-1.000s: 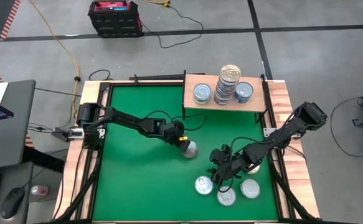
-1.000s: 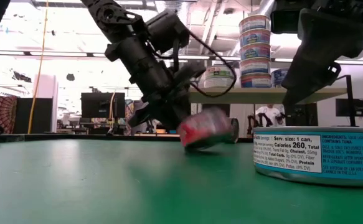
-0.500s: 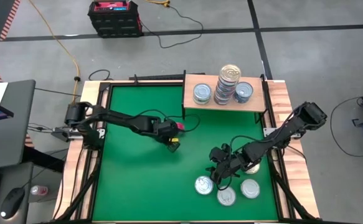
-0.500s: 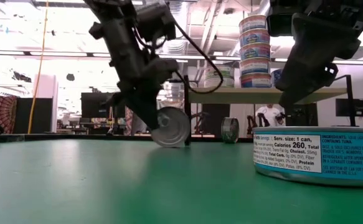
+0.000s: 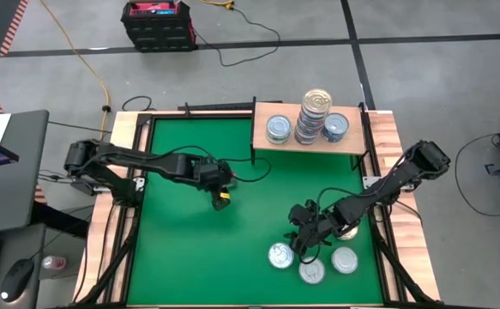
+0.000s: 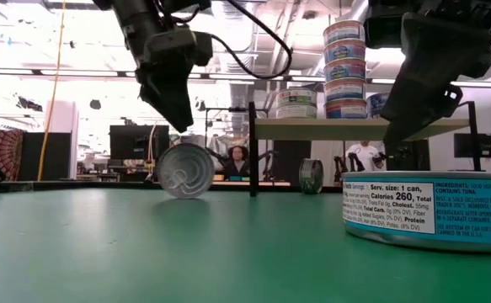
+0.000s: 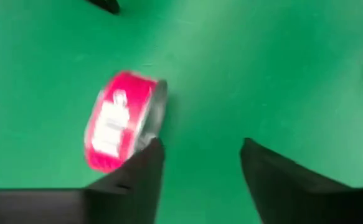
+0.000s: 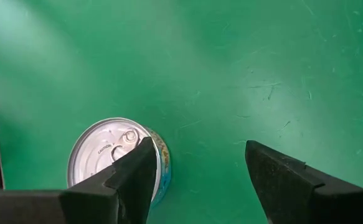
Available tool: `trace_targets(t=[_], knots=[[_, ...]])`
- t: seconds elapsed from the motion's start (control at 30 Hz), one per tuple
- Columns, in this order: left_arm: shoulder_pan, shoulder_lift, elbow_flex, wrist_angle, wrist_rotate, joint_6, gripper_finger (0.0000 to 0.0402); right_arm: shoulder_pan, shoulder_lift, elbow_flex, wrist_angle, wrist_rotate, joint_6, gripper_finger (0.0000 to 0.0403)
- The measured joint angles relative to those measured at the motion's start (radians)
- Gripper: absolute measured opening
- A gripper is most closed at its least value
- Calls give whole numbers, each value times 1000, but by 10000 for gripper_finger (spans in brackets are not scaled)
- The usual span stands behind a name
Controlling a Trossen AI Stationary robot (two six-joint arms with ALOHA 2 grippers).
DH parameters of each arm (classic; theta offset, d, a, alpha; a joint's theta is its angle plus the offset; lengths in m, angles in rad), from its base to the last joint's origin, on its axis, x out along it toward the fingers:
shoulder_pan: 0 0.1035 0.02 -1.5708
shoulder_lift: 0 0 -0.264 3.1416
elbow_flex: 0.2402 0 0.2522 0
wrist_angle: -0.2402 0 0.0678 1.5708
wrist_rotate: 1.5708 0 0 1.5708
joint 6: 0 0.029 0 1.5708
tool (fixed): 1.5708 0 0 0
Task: Stack canned seafood by type on shelf
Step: Stack the red tuna can on top of the blue tuna can
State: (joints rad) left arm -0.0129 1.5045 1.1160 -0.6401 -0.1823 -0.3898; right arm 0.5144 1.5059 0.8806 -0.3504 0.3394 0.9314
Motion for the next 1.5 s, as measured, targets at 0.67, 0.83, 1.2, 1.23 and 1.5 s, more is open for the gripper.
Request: trace_targets(t=[0.67,0.83,1.2,1.23,1.5], knots=[[263,54,-10,-182,242,627,283,-42,0,0,78,0,11,270],[270,54,-34,-166,253,683,255,-68,0,0,80,0,9,270],[254,54,-74,-137,263,614,127,-92,-2,0,117,0,-36,270],[255,54,-71,-130,284,588,127,-92,-7,0,117,0,-45,270],[220,32,-35,123,697,303,127,-92,-150,0,167,80,-68,270]])
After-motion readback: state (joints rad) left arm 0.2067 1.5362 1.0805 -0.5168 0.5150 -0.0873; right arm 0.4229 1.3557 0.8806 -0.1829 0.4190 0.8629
